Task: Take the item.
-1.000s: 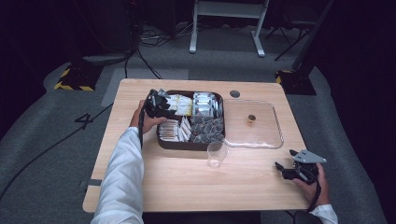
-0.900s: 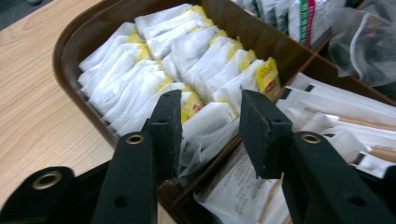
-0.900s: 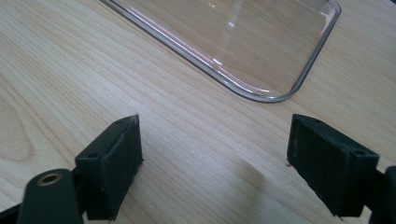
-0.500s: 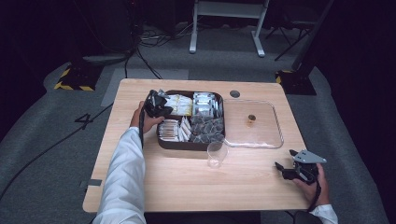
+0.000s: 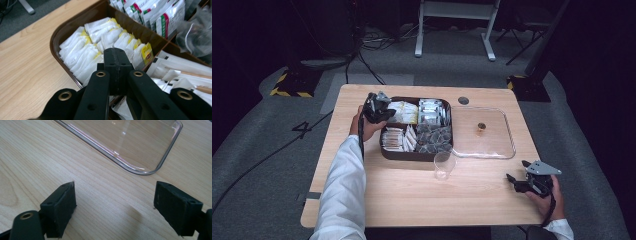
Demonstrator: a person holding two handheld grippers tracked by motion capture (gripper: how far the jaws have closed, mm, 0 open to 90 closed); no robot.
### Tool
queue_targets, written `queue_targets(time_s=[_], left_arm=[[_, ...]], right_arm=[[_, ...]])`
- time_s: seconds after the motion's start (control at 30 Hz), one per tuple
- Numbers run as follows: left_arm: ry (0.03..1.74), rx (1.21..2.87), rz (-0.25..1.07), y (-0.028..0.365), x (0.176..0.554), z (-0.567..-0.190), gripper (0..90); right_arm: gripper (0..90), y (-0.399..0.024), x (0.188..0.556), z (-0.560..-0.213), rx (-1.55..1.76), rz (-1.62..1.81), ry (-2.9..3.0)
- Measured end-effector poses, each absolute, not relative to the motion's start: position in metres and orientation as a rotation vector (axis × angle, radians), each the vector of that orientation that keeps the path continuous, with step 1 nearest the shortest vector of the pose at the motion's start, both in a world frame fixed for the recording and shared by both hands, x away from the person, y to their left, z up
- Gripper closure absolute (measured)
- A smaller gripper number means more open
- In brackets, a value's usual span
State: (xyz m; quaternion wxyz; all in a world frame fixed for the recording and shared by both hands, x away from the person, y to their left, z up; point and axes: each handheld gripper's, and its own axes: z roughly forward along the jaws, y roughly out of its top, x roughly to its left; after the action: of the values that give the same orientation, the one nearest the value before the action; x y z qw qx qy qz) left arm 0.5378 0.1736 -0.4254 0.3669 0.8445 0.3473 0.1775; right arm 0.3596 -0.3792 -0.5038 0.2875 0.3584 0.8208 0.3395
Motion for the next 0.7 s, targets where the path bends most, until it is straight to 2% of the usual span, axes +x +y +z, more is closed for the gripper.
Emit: queue_targets(time_s=[0.7], left_arm=[[0.798, 2.074, 0.513, 0.178, 0.508, -0.382, 89.9]], right_arm=[[18.3, -0.38, 0.36, -0.504, 0.964, 0.912, 2.195]])
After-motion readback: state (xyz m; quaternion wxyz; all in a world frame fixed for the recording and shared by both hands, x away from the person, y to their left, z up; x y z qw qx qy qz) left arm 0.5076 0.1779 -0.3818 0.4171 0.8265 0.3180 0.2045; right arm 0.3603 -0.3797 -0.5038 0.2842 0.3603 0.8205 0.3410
